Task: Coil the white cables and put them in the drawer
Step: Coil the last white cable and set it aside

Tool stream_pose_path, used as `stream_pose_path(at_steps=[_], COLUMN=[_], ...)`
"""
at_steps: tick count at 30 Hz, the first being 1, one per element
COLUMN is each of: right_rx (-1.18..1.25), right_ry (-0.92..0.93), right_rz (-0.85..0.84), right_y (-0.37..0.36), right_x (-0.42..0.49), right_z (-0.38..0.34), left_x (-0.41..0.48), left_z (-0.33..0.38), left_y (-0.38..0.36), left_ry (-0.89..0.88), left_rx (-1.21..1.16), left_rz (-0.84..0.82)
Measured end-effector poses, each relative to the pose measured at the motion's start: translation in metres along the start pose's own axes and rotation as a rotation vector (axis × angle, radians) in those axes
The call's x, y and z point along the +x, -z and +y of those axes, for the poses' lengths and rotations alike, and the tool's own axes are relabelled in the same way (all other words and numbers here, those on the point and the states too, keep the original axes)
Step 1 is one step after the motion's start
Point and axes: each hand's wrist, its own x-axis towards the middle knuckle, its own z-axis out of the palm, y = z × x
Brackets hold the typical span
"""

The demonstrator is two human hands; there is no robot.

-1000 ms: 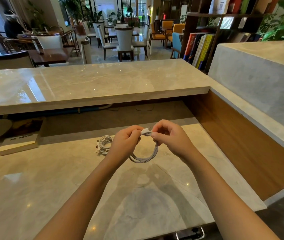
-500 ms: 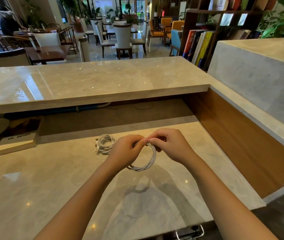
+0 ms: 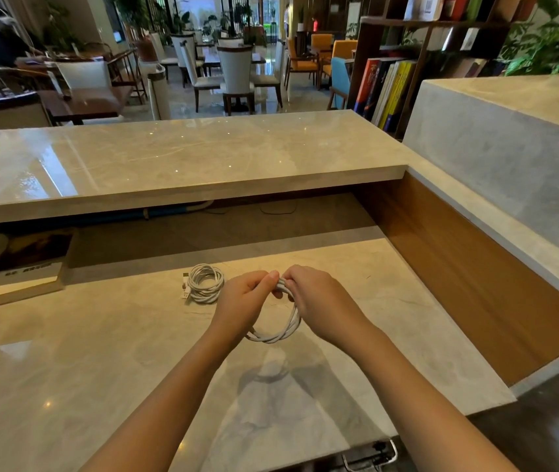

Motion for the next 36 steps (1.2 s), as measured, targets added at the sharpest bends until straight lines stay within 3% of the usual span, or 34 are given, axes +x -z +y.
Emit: stream_pose_path(at_steps=[4,10,12,19,27,29,33,36], right_rx=[-0.006,0.655,0.757,0.714,0.646,0.663,0.731,0.828], right_ry=[0.013,-0.108,-0.14,-0.125,-0.102,-0.116,-0.16,-0.225], right_rz=[0.014,0.032,0.049,0.014,0.092,0.101,0.09,0.063], right_y=[-0.009,-0.01,-0.011,-0.012,-0.016,-0.022,-0.03,-0.04], right_x=[-0.005,-0.008,-0.011,-0.014,-0.01,-0.01,-0.002,0.007], right_z=[-0.002,0.003,0.004,0.012,0.008,0.007,0.011,0.012], left_x=[-0.003,-0.006,-0.007,-0.007,-0.009,-0.01,-0.006,0.004], left_z=[0.0,0.006,0.007,0.003,-0.005,-0.008,-0.011,-0.02], left_y=[-0.002,-0.005,-0.006,-0.007,-0.01,-0.006,0.01,0.025], left_ry=[0.103,0.204,0.211,0.266,0.358,0.357,0.323,0.35], left_rx=[-0.084,-0.359,-0.36,-0.294,-0.808,-0.747,-0.358,-0.185], left_rz=[-0.009,-0.02,-0.021,-0.083,-0.051,-0.069,-0.189,-0.145])
